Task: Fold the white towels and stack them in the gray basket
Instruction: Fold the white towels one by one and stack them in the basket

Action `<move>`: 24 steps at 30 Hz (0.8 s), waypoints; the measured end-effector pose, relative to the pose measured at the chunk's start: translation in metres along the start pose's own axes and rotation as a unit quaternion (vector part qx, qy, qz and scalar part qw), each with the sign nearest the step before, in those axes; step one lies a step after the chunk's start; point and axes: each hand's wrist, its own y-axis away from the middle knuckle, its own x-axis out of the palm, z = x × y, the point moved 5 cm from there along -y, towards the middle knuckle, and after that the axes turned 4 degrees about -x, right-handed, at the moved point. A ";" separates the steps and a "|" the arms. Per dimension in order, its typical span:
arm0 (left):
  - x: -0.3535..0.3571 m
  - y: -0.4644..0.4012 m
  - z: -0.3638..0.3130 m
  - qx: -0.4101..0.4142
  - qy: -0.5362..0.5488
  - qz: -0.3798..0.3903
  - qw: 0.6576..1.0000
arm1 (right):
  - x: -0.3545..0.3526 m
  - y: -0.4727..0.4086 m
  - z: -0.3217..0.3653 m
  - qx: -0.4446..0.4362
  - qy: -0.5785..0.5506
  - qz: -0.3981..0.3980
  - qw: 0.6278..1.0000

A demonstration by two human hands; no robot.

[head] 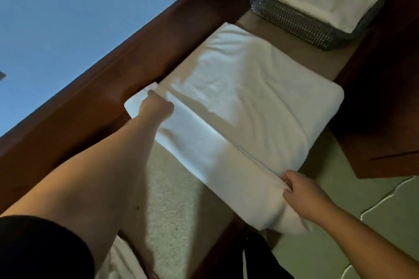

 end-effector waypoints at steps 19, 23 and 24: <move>-0.011 -0.050 -0.084 0.320 -0.630 -0.016 0.707 | -0.014 -0.014 -0.054 0.054 -0.013 -0.048 0.997; -0.027 -0.046 -0.113 0.358 -0.588 -0.104 0.718 | -0.045 -0.014 -0.063 0.044 -0.027 -0.143 0.988; -0.027 -0.045 -0.116 0.363 -0.580 -0.116 0.720 | -0.053 -0.014 -0.064 0.052 -0.027 -0.157 0.986</move>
